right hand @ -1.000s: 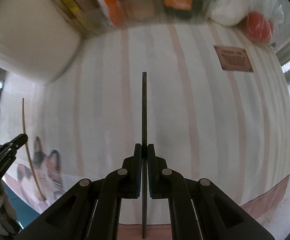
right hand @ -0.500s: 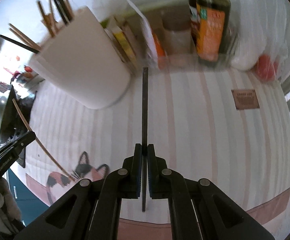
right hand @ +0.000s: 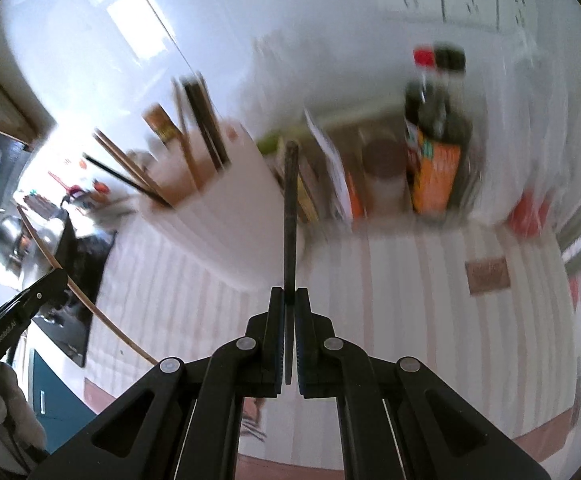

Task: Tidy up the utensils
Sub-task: 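Lift both held chopsticks upright and carry them toward the cream holder, then lower both chopsticks into the cream holder's slots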

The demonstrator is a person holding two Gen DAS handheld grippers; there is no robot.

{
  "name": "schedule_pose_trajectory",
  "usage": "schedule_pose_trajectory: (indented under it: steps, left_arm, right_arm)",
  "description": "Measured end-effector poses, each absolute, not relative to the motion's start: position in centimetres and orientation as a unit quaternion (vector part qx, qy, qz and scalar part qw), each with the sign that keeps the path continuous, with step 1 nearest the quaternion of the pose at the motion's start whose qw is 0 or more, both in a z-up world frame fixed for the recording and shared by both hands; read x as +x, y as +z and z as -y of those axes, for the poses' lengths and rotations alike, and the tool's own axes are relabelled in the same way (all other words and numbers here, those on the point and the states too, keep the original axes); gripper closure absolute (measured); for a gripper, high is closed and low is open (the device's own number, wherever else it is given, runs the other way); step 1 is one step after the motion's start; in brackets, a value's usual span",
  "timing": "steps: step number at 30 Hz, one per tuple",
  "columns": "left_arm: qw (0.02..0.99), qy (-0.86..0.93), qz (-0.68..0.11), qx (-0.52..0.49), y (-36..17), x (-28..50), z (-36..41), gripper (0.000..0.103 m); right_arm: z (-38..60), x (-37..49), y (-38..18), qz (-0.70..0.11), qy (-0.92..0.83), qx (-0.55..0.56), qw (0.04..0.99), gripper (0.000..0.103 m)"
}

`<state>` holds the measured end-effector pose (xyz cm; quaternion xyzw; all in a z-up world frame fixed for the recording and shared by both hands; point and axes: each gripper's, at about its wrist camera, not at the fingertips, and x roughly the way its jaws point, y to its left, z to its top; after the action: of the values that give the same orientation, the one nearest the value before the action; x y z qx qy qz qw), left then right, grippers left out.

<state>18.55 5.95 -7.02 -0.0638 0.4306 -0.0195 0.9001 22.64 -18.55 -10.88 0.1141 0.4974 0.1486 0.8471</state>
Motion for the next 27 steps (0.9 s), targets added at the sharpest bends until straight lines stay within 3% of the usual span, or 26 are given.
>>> schedule_pose_trajectory:
  steps: [16,27]
  left_arm:
    - [0.949,-0.05,-0.303,-0.071,6.6,21.7,-5.8,0.099]
    - [0.952,-0.04,-0.297,-0.069,8.3,26.6,-3.9,0.099]
  right_arm:
    - [17.9,27.0,5.8,-0.347,0.174,0.104,0.916,0.098]
    - [16.9,31.3,8.3,-0.316,0.166,0.116,0.927,0.098]
